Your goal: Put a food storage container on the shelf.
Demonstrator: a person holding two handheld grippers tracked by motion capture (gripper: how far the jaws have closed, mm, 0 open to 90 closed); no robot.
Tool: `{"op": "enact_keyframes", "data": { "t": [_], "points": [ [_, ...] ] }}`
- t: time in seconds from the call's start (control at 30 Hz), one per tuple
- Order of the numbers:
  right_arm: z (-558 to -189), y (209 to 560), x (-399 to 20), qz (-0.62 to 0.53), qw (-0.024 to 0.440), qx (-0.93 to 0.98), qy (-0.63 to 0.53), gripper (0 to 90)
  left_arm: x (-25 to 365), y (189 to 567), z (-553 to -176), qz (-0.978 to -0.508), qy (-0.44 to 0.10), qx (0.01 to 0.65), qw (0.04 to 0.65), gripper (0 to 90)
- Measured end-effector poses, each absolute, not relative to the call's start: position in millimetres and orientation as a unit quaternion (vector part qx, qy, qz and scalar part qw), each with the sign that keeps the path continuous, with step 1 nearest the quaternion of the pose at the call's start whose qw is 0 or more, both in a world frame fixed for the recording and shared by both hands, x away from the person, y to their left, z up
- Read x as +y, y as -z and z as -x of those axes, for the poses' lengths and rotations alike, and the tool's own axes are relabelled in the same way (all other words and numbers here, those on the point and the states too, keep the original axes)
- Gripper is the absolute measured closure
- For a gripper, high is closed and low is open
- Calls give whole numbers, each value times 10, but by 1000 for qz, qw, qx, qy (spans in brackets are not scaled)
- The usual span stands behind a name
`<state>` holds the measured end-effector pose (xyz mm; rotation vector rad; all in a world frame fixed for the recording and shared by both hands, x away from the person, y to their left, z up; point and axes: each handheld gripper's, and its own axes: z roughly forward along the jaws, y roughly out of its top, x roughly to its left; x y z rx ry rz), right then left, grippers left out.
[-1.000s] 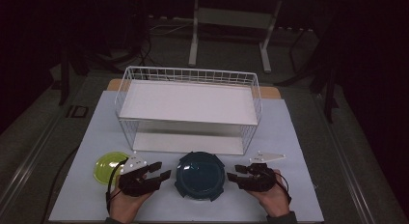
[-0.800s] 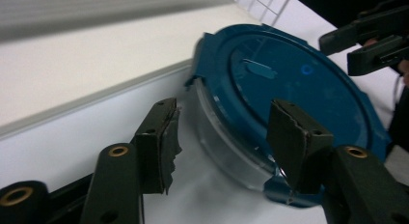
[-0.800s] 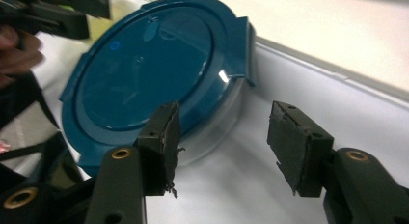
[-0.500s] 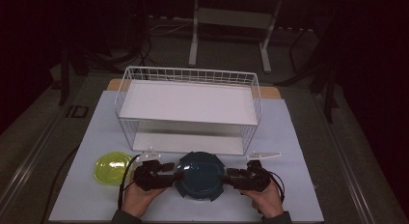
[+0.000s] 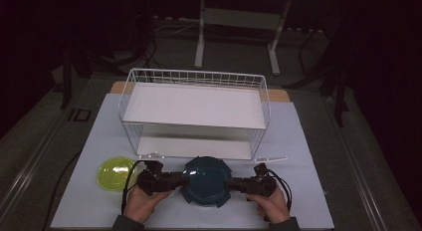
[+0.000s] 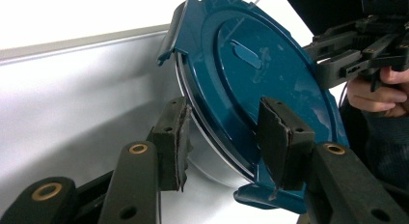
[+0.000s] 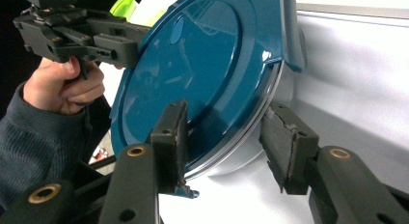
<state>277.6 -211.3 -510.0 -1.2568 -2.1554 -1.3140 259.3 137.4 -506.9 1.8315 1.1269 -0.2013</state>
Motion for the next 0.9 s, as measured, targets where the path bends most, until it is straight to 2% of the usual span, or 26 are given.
{"op": "enact_keyframes", "data": {
  "t": [0.23,0.53,0.67,0.73,0.9],
  "points": [
    [-2786,5109,-2126,448,168,-747,462,556,1398,5090,-2631,-735,109,474,473,568],
    [-2739,5044,-2139,437,170,-745,475,635,1444,5020,-2542,-730,95,478,479,655],
    [-2718,5030,-2148,432,172,-744,481,663,1506,5042,-2472,-717,110,481,493,691],
    [-2693,4991,-2142,423,175,-744,486,699,1539,5080,-2400,-708,136,471,508,700],
    [-2639,4948,-2135,410,170,-749,491,719,1543,5053,-2260,-712,113,466,512,711]
  ]
}}
